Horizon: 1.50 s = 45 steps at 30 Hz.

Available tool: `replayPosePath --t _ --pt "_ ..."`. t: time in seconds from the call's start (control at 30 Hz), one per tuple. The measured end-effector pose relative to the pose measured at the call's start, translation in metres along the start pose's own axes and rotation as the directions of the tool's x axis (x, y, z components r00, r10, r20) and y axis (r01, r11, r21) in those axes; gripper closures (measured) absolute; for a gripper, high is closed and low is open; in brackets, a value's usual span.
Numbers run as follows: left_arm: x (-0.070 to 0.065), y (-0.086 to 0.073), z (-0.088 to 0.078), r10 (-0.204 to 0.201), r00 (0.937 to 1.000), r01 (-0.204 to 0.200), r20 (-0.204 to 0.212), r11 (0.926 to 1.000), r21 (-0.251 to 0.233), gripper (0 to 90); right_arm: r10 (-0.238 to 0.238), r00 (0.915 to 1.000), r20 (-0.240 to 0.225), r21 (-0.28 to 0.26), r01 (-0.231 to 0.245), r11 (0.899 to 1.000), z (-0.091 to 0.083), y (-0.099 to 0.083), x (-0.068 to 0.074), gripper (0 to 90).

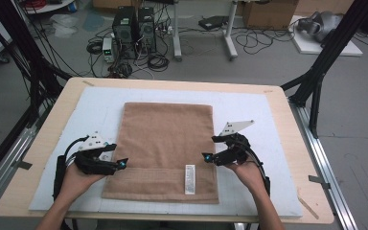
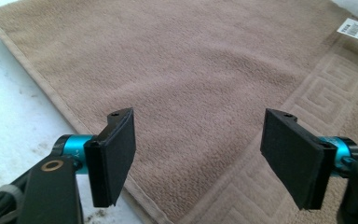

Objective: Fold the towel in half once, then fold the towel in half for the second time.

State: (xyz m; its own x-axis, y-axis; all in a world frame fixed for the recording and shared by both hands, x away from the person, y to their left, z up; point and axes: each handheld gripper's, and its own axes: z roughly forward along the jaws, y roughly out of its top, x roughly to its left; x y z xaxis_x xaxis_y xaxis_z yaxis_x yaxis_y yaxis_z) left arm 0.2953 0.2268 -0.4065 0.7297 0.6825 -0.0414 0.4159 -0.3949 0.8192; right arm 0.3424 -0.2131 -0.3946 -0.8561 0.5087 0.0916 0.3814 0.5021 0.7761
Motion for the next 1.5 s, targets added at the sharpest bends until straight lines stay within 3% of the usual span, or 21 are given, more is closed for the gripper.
replayPosePath --t 0.37,1.2,1.5 --pt "0.002 0.005 -0.005 -0.003 1.0 0.003 -0.005 0.9998 -0.02 24.9 -0.017 0.9998 0.01 -0.012 0.017 1.0 -0.006 0.016 -0.001 19.7" --pt "0.001 0.003 -0.003 0.0 1.0 0.0 0.001 0.9999 -0.017 24.9 -0.035 0.9992 -0.016 0.004 0.035 0.999 0.005 0.015 0.007 19.6" --pt "0.009 0.006 0.0 -0.009 0.9999 0.009 -0.004 0.9996 -0.026 25.4 -0.025 0.9997 -0.001 0.006 0.025 1.0 0.002 0.012 0.004 19.7"
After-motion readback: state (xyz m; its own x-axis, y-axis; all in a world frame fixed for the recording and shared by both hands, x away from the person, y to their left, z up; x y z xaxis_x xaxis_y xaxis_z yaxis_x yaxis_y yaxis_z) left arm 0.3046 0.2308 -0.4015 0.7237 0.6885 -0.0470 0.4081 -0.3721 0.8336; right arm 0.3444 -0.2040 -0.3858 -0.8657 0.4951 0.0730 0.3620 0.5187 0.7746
